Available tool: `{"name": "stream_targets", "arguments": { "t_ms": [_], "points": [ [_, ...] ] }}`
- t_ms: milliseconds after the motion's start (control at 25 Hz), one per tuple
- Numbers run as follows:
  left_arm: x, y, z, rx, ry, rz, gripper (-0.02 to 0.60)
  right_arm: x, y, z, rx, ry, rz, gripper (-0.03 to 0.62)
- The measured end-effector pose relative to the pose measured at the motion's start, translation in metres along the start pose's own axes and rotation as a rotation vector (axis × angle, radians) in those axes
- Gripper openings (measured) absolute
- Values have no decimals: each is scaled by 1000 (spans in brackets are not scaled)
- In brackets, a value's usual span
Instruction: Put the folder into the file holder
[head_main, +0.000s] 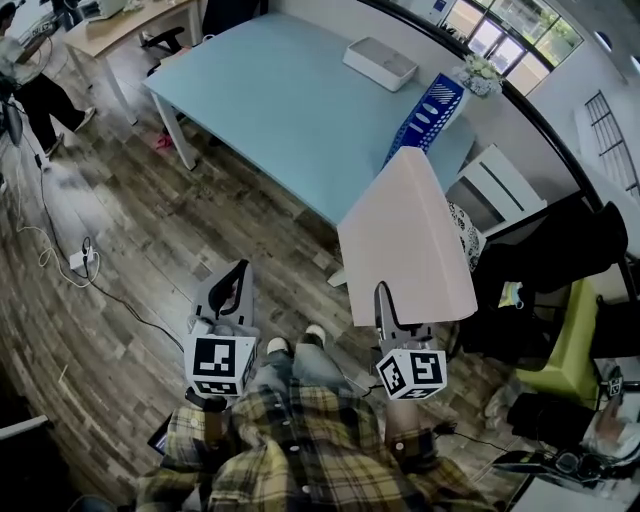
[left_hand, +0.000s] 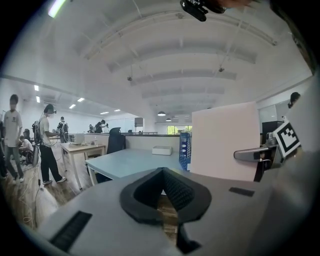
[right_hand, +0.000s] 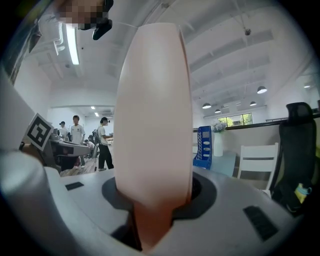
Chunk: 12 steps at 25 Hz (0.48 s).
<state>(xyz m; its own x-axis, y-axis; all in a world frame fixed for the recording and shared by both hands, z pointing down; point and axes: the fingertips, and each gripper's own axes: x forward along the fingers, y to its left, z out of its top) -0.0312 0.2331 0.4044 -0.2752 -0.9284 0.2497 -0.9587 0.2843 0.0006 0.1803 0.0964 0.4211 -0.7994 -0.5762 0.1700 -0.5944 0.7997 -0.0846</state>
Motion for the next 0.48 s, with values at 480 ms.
{"name": "stream_targets", "arguments": {
  "t_ms": [480],
  "points": [
    [43, 20, -3, -1, 3, 4, -8, 47, -14, 2, 11, -11, -1, 158]
  ]
}}
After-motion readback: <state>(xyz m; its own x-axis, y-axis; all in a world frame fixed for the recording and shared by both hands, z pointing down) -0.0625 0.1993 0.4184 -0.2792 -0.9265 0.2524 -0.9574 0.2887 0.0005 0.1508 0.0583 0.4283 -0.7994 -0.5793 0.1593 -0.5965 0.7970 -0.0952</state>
